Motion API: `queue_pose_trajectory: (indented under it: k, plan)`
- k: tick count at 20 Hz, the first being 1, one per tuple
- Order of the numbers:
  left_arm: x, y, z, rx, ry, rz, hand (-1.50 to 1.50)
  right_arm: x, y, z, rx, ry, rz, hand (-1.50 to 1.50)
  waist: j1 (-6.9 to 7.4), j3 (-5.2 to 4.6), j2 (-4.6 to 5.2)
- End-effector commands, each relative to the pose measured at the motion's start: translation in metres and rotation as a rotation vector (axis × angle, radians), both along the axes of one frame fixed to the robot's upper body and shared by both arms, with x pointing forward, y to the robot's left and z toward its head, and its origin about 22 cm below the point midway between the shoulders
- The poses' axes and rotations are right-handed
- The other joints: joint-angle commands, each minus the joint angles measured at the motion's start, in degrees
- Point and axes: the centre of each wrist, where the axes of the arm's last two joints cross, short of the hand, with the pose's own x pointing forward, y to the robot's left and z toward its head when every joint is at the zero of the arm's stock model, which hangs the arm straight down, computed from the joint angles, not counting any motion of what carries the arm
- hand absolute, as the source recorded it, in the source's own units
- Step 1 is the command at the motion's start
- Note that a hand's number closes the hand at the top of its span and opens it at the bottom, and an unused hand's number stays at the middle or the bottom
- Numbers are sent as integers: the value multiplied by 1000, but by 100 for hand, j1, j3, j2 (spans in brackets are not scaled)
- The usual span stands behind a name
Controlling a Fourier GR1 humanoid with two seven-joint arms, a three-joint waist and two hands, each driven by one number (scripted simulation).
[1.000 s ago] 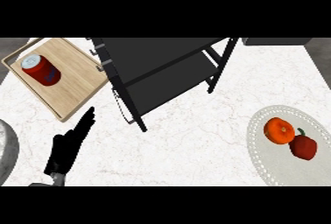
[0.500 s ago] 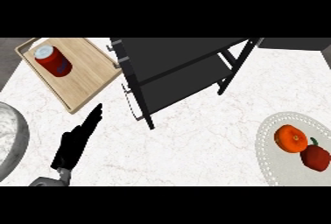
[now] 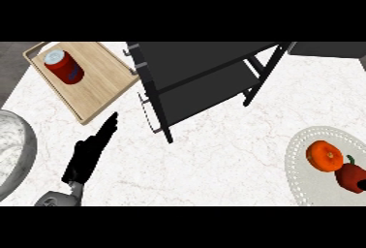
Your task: Pick the bell pepper from the placemat and place it in the tiered shelf
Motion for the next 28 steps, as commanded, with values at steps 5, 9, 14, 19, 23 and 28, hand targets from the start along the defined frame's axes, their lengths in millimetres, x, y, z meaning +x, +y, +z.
queue_pose_trajectory:
  k: [5, 9, 14, 19, 23, 28]
  plan:
    - [-2, 14, -2, 12, -2, 23, 0, 50, 20, -14, 100, 198, -184, -150, -74, 2, -33]
    - [-4, 13, -6, -8, 19, 28, 0, 61, 26, -26, 89, 227, -192, -150, -193, -1, -60]
    - [-3, 14, -9, -6, 22, 41, 0, 69, 32, -48, 8, 272, -210, -150, -261, -1, -61]
    - [-4, 22, -4, -7, 8, 80, 0, 65, 30, -52, 1, 318, -211, -150, -362, 2, -97]
    - [-2, 4, -10, -17, 21, 50, 0, 68, 37, -69, 26, 332, -206, -150, -370, 7, -78]
    - [-2, 16, -6, -24, 4, 62, 0, 78, 31, -58, 12, 365, -231, -150, -347, 3, -88]
